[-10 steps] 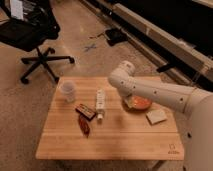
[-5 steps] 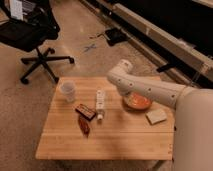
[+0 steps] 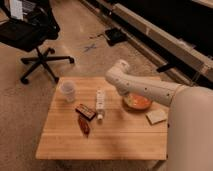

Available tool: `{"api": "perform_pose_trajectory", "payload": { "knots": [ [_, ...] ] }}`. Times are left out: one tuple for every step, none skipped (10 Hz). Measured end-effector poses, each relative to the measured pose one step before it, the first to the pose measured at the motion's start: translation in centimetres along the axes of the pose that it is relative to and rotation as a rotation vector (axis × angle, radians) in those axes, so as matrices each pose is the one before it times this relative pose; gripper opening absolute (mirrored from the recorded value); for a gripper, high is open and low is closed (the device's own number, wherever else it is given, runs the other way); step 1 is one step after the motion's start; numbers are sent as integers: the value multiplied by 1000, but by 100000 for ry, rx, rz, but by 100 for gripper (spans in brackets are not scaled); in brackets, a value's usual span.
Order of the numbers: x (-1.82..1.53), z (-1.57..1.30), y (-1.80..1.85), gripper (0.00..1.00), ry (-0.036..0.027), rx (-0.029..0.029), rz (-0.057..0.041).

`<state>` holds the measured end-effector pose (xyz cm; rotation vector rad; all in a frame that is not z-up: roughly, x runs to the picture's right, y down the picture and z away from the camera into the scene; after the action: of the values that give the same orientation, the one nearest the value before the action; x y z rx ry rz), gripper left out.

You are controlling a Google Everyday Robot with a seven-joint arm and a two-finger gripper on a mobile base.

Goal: Drag the ceramic bowl in a circle

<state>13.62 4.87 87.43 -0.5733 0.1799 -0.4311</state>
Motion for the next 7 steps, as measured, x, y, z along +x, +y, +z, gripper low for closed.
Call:
{"api": "perform_pose_trajectory", "payload": {
  "knots": [
    [787, 666, 391, 69, 410, -778, 1494],
    [635, 252, 226, 69, -254, -135, 73],
    [350, 119, -157, 69, -1405, -2045, 1233],
    [66, 341, -221, 69, -1480, -2580, 1936],
    [80, 443, -384, 69, -2123, -2348, 2227],
    [1277, 442, -7, 69, -1284, -2680, 3430],
    [1063, 392, 98, 69, -745, -2293, 2526]
  ]
}}
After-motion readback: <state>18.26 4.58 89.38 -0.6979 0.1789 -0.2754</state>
